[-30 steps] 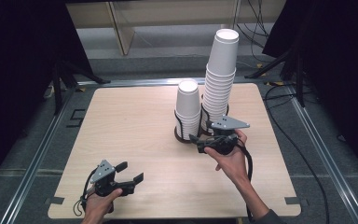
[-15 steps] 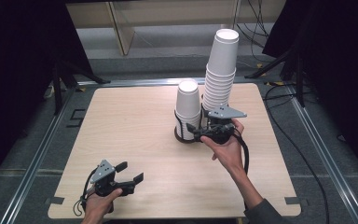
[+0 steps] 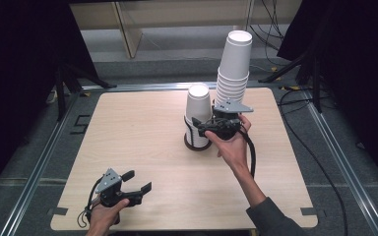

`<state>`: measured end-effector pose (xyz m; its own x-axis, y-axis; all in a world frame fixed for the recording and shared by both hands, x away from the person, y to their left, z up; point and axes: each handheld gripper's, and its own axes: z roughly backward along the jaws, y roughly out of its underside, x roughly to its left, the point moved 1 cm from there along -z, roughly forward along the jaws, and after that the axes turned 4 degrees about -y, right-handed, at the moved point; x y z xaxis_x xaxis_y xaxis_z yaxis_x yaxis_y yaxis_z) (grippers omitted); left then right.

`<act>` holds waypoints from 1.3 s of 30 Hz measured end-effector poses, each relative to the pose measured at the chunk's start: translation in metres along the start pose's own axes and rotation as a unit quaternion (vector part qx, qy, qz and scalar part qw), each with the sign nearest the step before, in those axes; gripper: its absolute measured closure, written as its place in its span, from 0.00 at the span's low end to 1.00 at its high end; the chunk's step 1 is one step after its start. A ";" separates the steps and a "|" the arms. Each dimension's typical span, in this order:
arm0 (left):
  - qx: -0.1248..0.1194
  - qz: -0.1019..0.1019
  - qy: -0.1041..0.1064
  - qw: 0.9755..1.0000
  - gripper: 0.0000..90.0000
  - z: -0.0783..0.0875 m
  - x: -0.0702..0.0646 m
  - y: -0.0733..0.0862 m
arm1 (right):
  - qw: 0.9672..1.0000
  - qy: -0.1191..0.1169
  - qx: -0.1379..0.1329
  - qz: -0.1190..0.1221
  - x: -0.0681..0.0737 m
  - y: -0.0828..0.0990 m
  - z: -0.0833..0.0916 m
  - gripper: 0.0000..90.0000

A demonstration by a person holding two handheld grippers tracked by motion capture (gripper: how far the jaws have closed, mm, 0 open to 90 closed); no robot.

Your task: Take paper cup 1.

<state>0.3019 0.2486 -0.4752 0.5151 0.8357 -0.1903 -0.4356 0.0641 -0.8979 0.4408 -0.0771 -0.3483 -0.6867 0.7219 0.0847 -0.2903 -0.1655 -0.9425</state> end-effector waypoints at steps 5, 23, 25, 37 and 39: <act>0.000 -0.001 0.000 1.000 0.16 0.000 0.000 0.000 | 1.000 0.009 -0.001 0.001 -0.002 -0.004 -0.005 0.20; 0.000 -0.005 0.005 1.000 0.16 -0.001 0.000 0.001 | 0.999 0.049 0.013 -0.017 -0.004 -0.014 -0.027 0.18; 0.001 -0.006 0.005 1.000 0.16 -0.001 0.000 0.001 | 0.999 0.051 0.010 -0.014 -0.004 -0.015 -0.030 0.18; 0.005 -0.002 0.001 1.000 0.16 0.000 -0.002 0.000 | 0.996 0.082 0.009 -0.025 -0.004 -0.022 -0.043 0.17; 0.003 -0.003 0.003 1.000 0.16 -0.001 -0.002 0.000 | 0.996 0.086 0.009 -0.024 -0.004 -0.022 -0.045 0.17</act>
<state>0.3012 0.2465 -0.4756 0.5219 0.8320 -0.1880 -0.4366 0.0713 -0.8968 0.4798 -0.0463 -0.3426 -0.5487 0.8330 0.0709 -0.3331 -0.1400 -0.9324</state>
